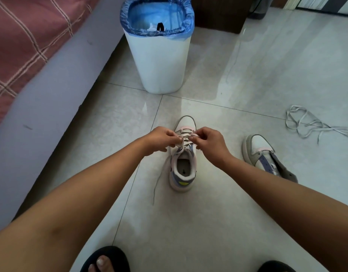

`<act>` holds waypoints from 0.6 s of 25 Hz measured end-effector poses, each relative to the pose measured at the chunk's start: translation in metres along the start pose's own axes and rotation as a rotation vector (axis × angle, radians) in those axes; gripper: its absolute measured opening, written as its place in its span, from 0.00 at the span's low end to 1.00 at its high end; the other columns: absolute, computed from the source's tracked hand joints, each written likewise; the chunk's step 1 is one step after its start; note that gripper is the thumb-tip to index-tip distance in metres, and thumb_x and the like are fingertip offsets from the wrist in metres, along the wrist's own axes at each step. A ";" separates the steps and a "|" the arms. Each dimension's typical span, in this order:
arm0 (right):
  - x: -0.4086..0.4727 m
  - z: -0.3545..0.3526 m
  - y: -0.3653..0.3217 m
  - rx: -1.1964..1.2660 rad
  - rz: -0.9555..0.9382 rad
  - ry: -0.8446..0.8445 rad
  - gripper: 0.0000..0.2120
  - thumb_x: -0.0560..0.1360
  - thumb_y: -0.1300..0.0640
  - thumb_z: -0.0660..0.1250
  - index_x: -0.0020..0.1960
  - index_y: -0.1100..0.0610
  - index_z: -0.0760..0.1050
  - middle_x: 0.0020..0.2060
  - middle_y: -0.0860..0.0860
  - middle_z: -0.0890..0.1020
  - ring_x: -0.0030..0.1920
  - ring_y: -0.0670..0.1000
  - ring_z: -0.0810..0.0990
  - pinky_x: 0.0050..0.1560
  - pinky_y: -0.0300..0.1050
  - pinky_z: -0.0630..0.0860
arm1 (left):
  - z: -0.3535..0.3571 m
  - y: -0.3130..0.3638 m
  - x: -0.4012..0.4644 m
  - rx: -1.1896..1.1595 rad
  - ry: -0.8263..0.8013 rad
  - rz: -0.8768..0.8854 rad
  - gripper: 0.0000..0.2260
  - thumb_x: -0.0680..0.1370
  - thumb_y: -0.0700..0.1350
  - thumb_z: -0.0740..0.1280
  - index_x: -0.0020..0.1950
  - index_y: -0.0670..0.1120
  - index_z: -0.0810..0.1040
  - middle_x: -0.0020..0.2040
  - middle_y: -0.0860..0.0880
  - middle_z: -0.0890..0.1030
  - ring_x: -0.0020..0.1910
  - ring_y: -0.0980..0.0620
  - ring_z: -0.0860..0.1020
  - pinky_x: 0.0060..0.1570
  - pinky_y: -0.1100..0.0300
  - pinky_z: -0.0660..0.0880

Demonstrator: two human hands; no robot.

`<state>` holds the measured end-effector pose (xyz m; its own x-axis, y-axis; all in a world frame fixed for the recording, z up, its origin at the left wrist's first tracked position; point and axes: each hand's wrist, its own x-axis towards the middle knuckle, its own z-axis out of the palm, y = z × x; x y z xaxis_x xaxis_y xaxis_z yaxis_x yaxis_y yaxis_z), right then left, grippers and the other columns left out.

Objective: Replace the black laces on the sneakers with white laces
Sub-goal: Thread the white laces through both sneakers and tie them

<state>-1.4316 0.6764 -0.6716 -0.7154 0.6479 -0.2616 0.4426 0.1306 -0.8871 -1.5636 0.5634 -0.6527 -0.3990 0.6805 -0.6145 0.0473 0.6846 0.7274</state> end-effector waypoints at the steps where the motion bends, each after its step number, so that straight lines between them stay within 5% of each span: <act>1: 0.000 0.000 0.000 0.021 0.034 -0.013 0.04 0.73 0.61 0.71 0.45 0.60 0.78 0.34 0.51 0.79 0.29 0.46 0.74 0.33 0.34 0.73 | -0.001 0.000 0.000 0.050 0.033 0.031 0.06 0.76 0.46 0.68 0.40 0.47 0.79 0.42 0.47 0.80 0.42 0.53 0.76 0.41 0.61 0.71; 4: -0.001 -0.002 -0.003 0.146 0.125 -0.035 0.04 0.74 0.61 0.70 0.44 0.61 0.77 0.32 0.52 0.78 0.29 0.47 0.74 0.31 0.34 0.71 | -0.005 0.001 -0.001 0.415 0.141 0.162 0.07 0.77 0.48 0.67 0.40 0.47 0.80 0.36 0.50 0.76 0.36 0.53 0.72 0.35 0.60 0.66; 10: -0.001 -0.011 -0.009 0.525 0.398 -0.016 0.05 0.75 0.60 0.68 0.43 0.59 0.73 0.37 0.54 0.80 0.35 0.49 0.78 0.39 0.41 0.75 | -0.028 -0.001 0.002 0.903 0.492 0.147 0.07 0.77 0.45 0.61 0.49 0.44 0.76 0.47 0.46 0.75 0.48 0.44 0.76 0.45 0.56 0.68; 12: 0.001 -0.014 -0.008 0.716 0.488 0.011 0.04 0.76 0.61 0.66 0.44 0.59 0.73 0.38 0.55 0.80 0.37 0.51 0.79 0.42 0.43 0.76 | -0.044 -0.008 0.003 0.593 0.603 -0.001 0.07 0.76 0.43 0.62 0.44 0.42 0.77 0.41 0.45 0.77 0.42 0.44 0.77 0.39 0.57 0.69; 15: 0.002 -0.014 -0.006 0.898 0.563 0.029 0.06 0.78 0.59 0.63 0.43 0.57 0.73 0.39 0.55 0.81 0.39 0.52 0.80 0.46 0.45 0.77 | -0.058 -0.015 0.001 -0.483 0.627 -0.246 0.09 0.79 0.40 0.58 0.42 0.40 0.74 0.43 0.42 0.77 0.36 0.47 0.78 0.37 0.54 0.75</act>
<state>-1.4284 0.6874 -0.6612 -0.5128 0.4616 -0.7238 0.1360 -0.7888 -0.5994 -1.6178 0.5386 -0.6468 -0.7900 0.1558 -0.5930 -0.4498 0.5100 0.7332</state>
